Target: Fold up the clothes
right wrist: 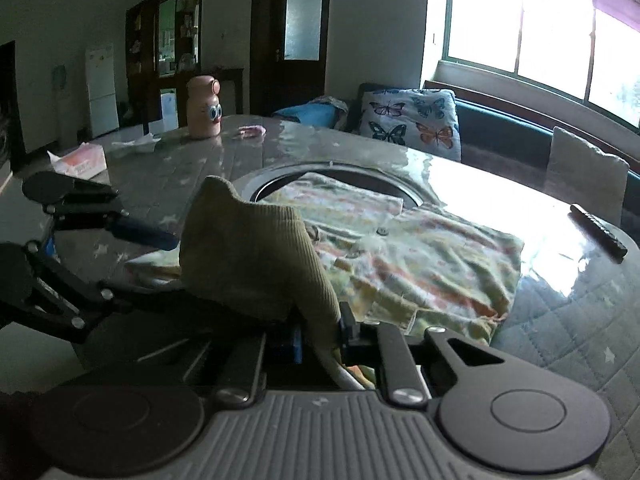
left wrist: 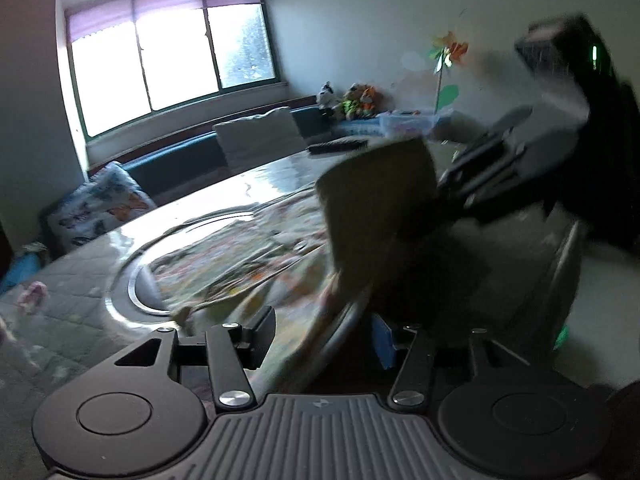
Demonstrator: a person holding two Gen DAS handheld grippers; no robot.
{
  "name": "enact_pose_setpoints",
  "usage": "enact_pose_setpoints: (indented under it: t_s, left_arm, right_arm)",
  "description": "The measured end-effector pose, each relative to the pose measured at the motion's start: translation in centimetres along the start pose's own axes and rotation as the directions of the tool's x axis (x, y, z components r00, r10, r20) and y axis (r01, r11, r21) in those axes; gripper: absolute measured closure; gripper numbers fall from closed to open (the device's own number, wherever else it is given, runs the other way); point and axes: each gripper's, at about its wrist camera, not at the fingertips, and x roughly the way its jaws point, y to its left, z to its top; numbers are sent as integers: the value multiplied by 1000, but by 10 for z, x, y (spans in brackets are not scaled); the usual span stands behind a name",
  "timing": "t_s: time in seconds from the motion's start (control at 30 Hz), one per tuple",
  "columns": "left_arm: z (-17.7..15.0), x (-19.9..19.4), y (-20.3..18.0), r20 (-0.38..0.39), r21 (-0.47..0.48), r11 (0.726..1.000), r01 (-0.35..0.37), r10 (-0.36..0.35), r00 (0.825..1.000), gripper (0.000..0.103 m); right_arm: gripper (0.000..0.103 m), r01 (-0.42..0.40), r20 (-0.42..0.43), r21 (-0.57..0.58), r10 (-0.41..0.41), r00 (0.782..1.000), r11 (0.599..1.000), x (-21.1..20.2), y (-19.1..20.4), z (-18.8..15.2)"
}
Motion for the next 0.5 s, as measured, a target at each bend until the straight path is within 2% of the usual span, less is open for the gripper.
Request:
enact_pose_setpoints:
  t_s: [0.17, 0.23, 0.37, 0.43, 0.5]
  left_arm:
    - [-9, 4, 2, -19, 48, 998, -52, 53, 998, 52]
    - [-13, 6, 4, -26, 65, 996, -68, 70, 997, 65]
    - [-15, 7, 5, -24, 82, 992, -94, 96, 995, 76]
    - [-13, 4, 6, -15, 78, 992, -99, 100, 995, 87]
    - [-9, 0, 6, -7, 70, 993, -99, 100, 995, 91]
  right_arm:
    - [90, 12, 21, 34, -13, 1000, 999, -2, -4, 2]
    - [90, 16, 28, 44, -17, 999, 999, -3, -4, 2]
    - [92, 25, 35, 42, -27, 999, 999, -5, 0, -1]
    - [93, 29, 46, 41, -31, 998, 999, -8, 1, -2]
    - [93, 34, 62, 39, -36, 997, 999, -13, 3, -1]
